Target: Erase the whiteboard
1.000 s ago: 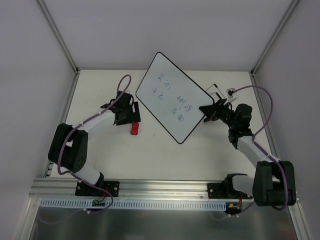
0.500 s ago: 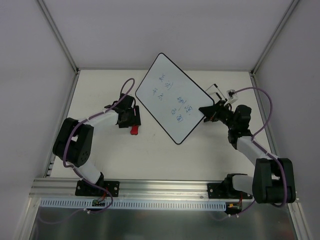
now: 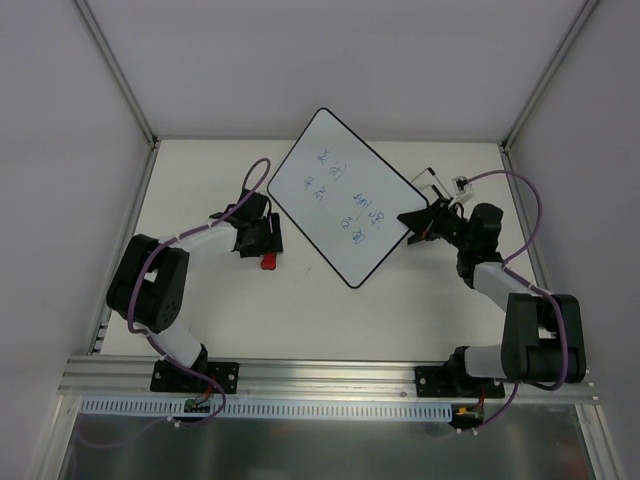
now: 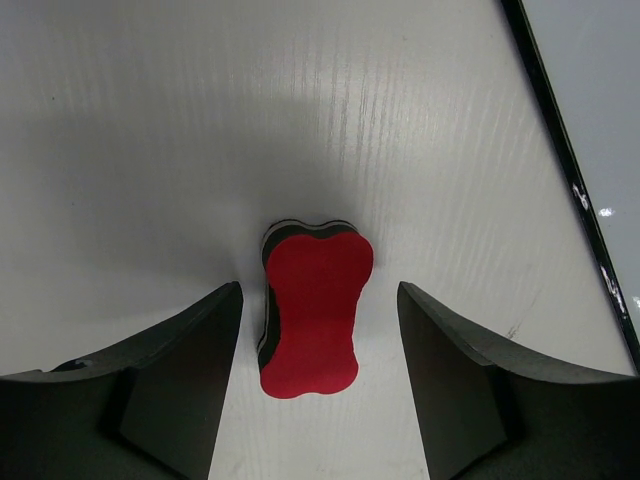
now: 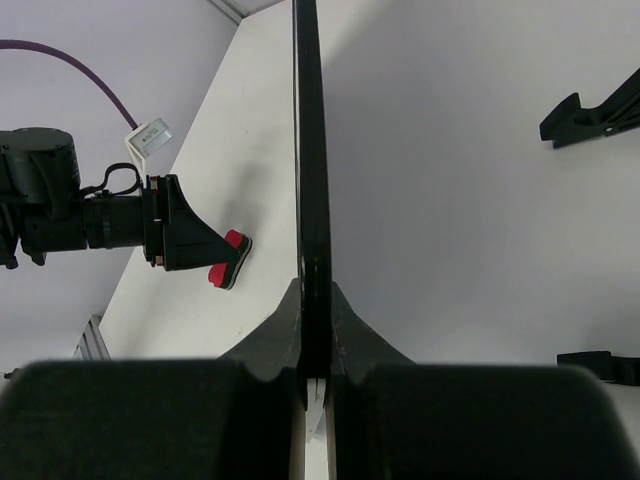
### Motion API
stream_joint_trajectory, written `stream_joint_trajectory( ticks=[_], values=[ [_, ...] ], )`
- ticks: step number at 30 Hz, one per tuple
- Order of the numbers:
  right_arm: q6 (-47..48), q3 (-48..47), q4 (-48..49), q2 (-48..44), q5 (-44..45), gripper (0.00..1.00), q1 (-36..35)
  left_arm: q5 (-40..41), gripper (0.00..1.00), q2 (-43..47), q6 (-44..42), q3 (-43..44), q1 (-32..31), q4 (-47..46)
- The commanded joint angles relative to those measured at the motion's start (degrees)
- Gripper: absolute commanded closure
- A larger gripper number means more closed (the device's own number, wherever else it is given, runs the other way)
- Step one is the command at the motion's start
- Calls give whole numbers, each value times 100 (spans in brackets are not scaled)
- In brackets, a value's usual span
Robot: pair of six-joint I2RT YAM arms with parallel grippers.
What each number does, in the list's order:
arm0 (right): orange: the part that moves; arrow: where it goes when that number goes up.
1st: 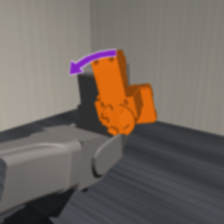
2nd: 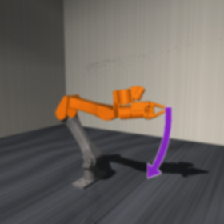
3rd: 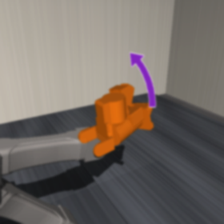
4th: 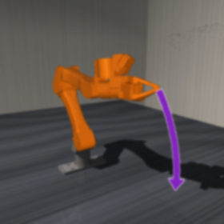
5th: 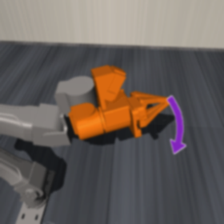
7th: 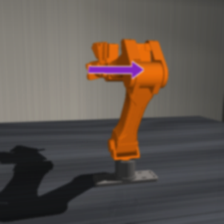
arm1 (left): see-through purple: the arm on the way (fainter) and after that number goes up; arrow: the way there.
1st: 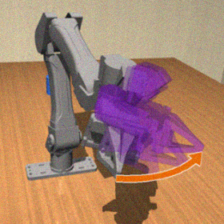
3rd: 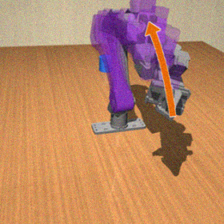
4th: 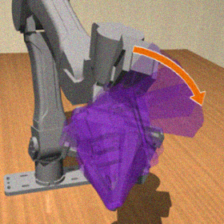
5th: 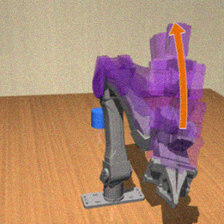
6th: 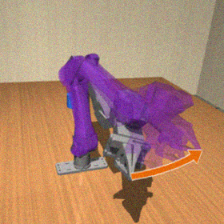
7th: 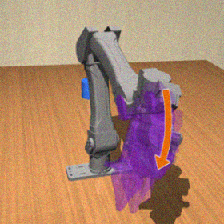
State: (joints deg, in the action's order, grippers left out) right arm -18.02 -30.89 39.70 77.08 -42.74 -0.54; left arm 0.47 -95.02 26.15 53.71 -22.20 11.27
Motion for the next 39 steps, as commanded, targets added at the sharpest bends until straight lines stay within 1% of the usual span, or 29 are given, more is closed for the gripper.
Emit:
stream_joint_trajectory(
  ticks=[1,5,7,14,29,33,34,36,37,39],
  values=[
    [1099,66,-674,264,-393,100,-26,-179,36,28,-58,-115,-48,-142],
    [1134,57,-674,360,-454,100,1,-161,38,10,-40,-159,-65,-151],
    [1160,66,-674,369,-481,100,1,-161,42,10,-49,-177,-66,-151],
    [1204,92,-674,387,-533,100,18,-144,48,133,-101,-238,-92,-151],
    [1204,84,-674,396,-560,100,18,375,52,125,-374,-221,-373,-81],
    [1196,84,-674,404,-569,100,18,454,60,81,-418,-160,-391,-37],
    [1196,84,-674,404,-569,100,18,471,66,80,-418,-125,-399,-28],
    [1196,84,-674,404,-595,100,18,463,72,115,-435,-72,-400,-11],
    [1196,84,-683,413,-604,100,18,480,80,159,-462,24,-391,-2],
    [1196,84,-683,404,-621,100,18,489,88,273,-514,165,-399,-11]
  ],
)
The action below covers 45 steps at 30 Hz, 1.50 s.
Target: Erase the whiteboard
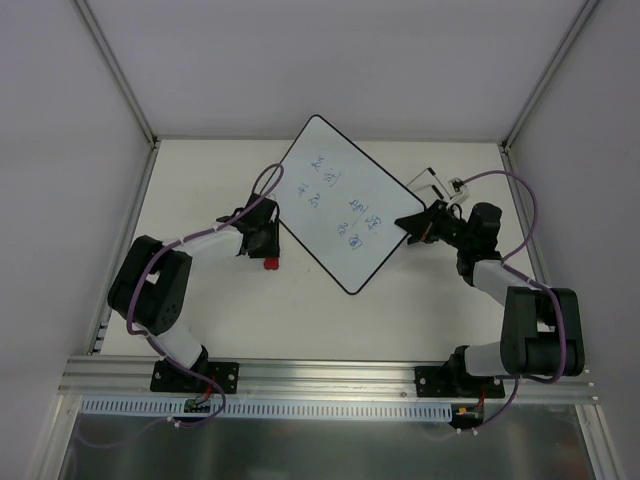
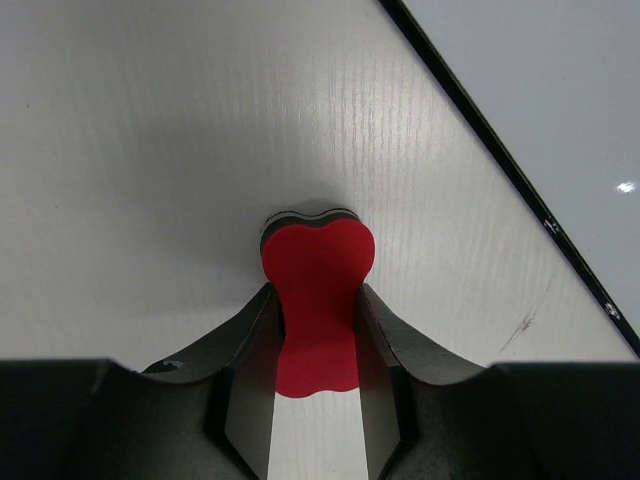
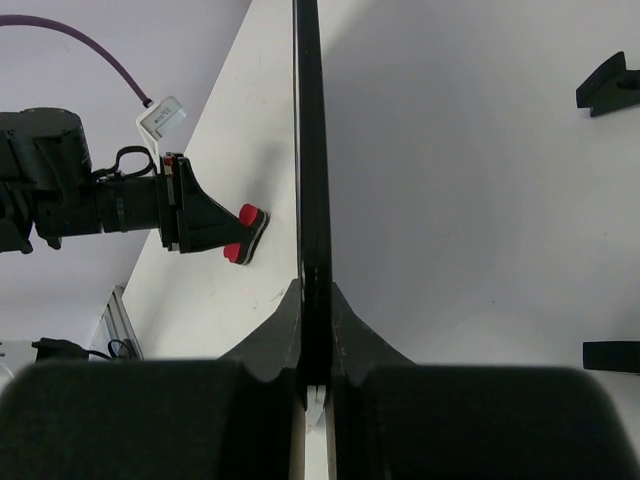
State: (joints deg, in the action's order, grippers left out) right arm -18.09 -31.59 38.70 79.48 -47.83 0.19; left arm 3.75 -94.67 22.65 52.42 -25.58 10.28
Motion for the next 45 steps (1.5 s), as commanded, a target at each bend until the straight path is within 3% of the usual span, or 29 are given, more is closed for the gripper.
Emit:
stream_joint_trajectory(
  ticks=[1,3,11,18,30,39,45],
  values=[
    [1211,154,-583,173,-130,100,-54,196,90,256,-261,504,-52,79],
    [1220,145,-583,199,-191,100,-54,231,96,195,-419,785,-61,79],
    [1273,57,-583,463,-455,100,-80,337,98,-710,-1412,2411,-52,-26],
    [1308,39,-583,489,-587,100,-98,118,99,-1334,-1738,2922,132,-544],
    [1317,39,-583,480,-657,100,-124,-821,97,-1615,-1985,2484,519,-1379],
    [1334,-5,-583,516,-727,100,-194,-1333,96,-1388,-1405,1491,159,-2407],
    [1378,-13,-583,524,-710,100,-212,-1491,99,-1247,-1307,1165,-410,-2487]
  ],
)
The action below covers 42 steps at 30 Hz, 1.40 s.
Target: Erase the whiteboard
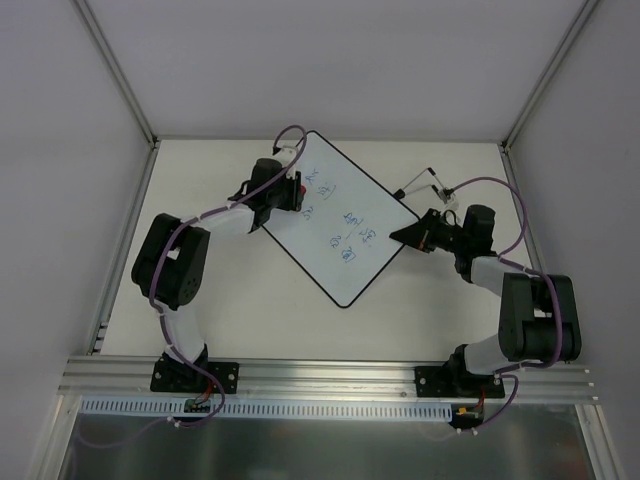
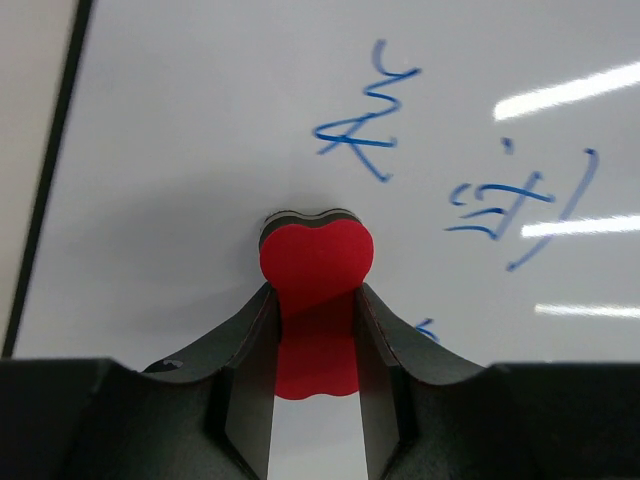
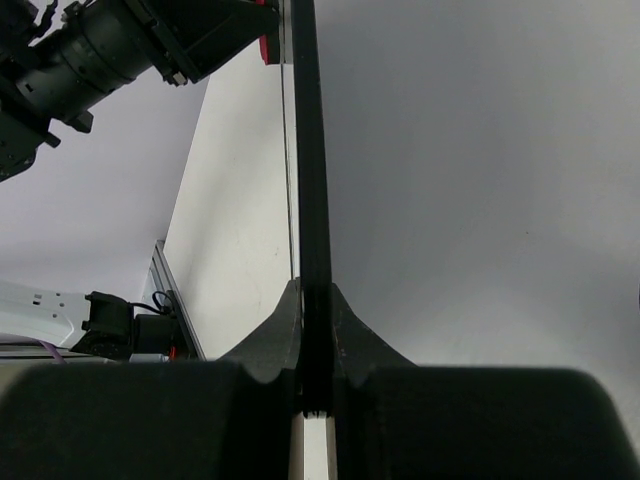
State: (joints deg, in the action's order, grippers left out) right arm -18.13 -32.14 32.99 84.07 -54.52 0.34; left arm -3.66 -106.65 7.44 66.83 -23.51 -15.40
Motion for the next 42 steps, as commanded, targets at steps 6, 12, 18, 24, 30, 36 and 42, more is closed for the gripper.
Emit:
stream_joint_trajectory(
  ticks=[6,12,18,24,30,36,42],
  values=[
    [1426,32,-12,65,20,100,-236,-795,100,153,284,-354,-1050,318],
    [1453,50,-12,39,29,100,-236,-215,100,382,425,-688,-1060,450],
    [1461,67,-12,-5,21,100,-236,-48,100,408,838,-741,-358,459],
    [1462,94,-12,-40,29,100,-236,-21,100,198,952,-531,267,467],
    [1470,94,-12,-84,29,100,-227,-38,100,-93,1049,-372,558,459],
    [1461,85,-12,-66,3,100,-227,-389,100,-110,1128,-372,269,292],
    [1461,68,-12,-75,-6,100,-236,-522,100,-32,1321,-521,-486,116]
  ],
)
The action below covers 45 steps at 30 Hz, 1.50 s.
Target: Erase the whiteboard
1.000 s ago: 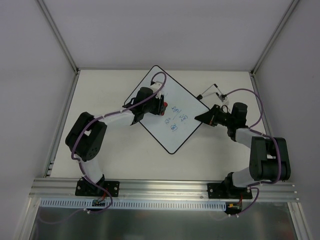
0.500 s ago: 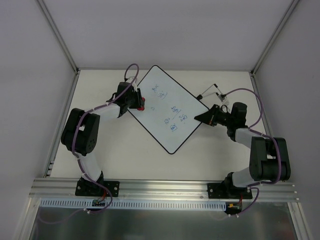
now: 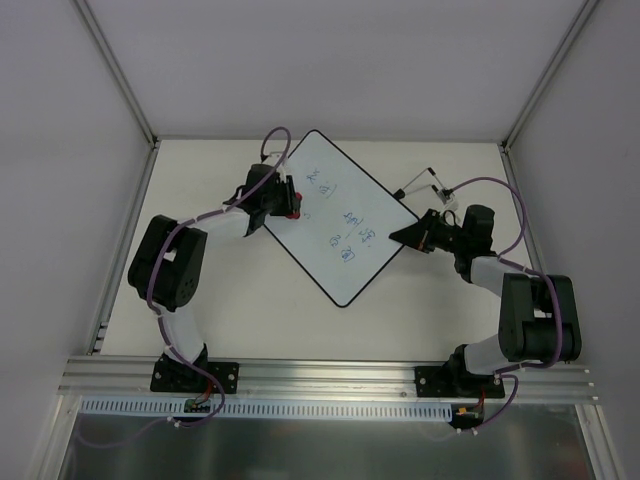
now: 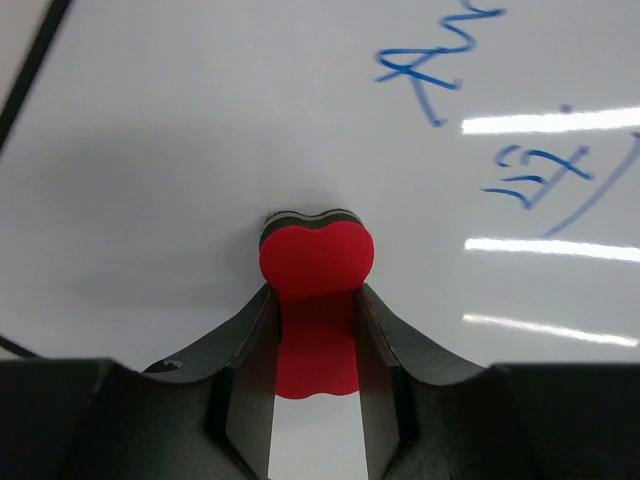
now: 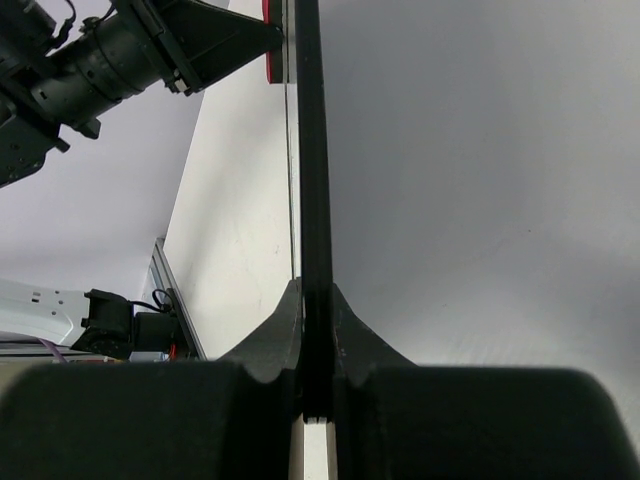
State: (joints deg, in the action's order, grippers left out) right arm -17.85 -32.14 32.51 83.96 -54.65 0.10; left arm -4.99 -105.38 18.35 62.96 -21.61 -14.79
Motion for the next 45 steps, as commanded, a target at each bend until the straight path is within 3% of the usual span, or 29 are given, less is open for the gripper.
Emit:
stream_joint_trajectory(
  ticks=[1,8,13,20,28,37,45],
  values=[
    [1433,68,36,-64,7,100,-203,-406,100,-132,231,-161,-774,37],
    [1442,85,36,-64,16,100,-203,-441,100,106,459,-705,-1609,37],
    [1451,85,36,-47,16,100,-203,-161,100,298,512,-847,-1689,37],
    [1468,120,36,-73,25,100,-221,226,100,493,521,-548,-1075,125],
    [1468,138,36,-126,16,100,-238,394,100,115,503,-372,-292,143],
    [1451,94,27,-108,-10,100,-273,376,100,-96,547,-56,-204,143],
    [1617,85,-140,-144,-115,100,-353,342,100,-307,354,857,42,353]
  ],
)
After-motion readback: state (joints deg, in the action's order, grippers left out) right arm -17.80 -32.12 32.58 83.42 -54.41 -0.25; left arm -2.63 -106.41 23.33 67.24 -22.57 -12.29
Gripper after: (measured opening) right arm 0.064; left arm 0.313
